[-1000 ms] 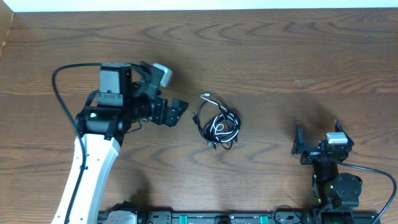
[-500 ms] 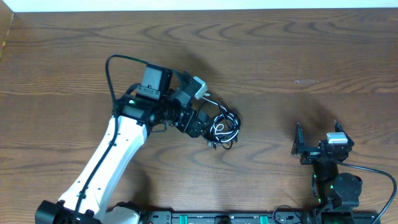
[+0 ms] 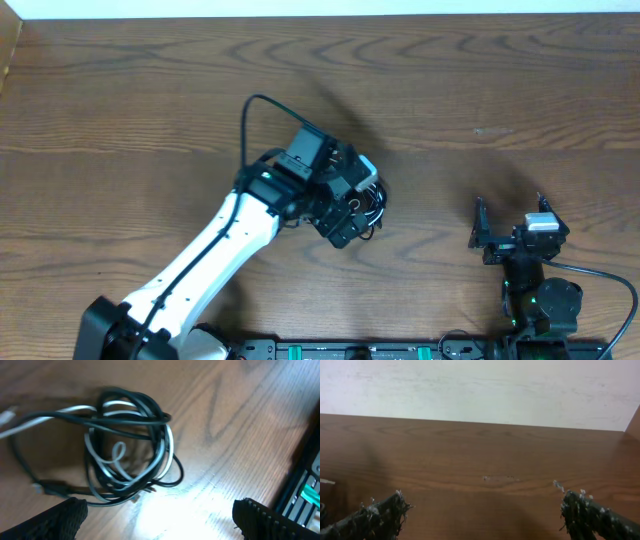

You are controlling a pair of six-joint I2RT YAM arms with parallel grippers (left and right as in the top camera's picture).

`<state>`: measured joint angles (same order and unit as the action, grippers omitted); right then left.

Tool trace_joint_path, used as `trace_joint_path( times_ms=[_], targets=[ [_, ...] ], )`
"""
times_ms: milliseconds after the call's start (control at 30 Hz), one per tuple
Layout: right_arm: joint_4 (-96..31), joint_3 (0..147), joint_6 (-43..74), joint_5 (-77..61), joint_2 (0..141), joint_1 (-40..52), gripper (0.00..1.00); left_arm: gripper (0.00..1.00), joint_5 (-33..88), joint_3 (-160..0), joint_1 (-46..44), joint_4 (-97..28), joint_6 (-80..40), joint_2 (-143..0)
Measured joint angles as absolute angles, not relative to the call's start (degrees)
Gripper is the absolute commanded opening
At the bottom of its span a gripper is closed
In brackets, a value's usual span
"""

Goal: Untangle cables
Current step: 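Close the left gripper on the cables and lift the bundle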

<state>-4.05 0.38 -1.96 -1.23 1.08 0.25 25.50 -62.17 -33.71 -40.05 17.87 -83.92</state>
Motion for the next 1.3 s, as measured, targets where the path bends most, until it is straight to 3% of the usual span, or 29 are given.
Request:
trace_joint_path(
  times_ms=[733, 800, 867, 900, 933, 1000, 1300],
  targets=[
    [-4.1, 0.4, -2.0, -1.2, 1.1, 0.3, 0.99, 0.99, 25.1, -62.2, -41.8, -34.3, 17.9, -98.0],
    [-4.1, 0.4, -2.0, -1.2, 1.1, 0.3, 0.99, 0.78, 25.1, -62.2, -41.8, -33.9, 17.9, -99.0],
    [-4.1, 0.4, -2.0, -1.2, 1.1, 0.3, 0.99, 0.5, 25.1, -62.2, -41.8, -33.6, 17.8, -99.5],
    [-4.1, 0.4, -2.0, -1.2, 1.1, 0.3, 0.99, 0.43, 25.1, -62.2, -41.8, -33.2, 18.1, -99.7],
    [-4.1, 0.4, -2.0, -1.2, 1.1, 0.3, 0.99, 0.27, 25.1, -62.2, -41.8, -33.1, 18.0, -99.8],
    [-4.1, 0.4, -2.0, -1.2, 1.1, 0.3, 0.99, 0.08, 25.1, -62.2, -41.8, -32.9, 18.0, -99.9],
    [-4.1, 0.4, -2.0, -1.2, 1.1, 0.3, 0.99, 0.08, 25.1, -62.2, -41.8, -32.6, 15.0, -99.7]
  ],
)
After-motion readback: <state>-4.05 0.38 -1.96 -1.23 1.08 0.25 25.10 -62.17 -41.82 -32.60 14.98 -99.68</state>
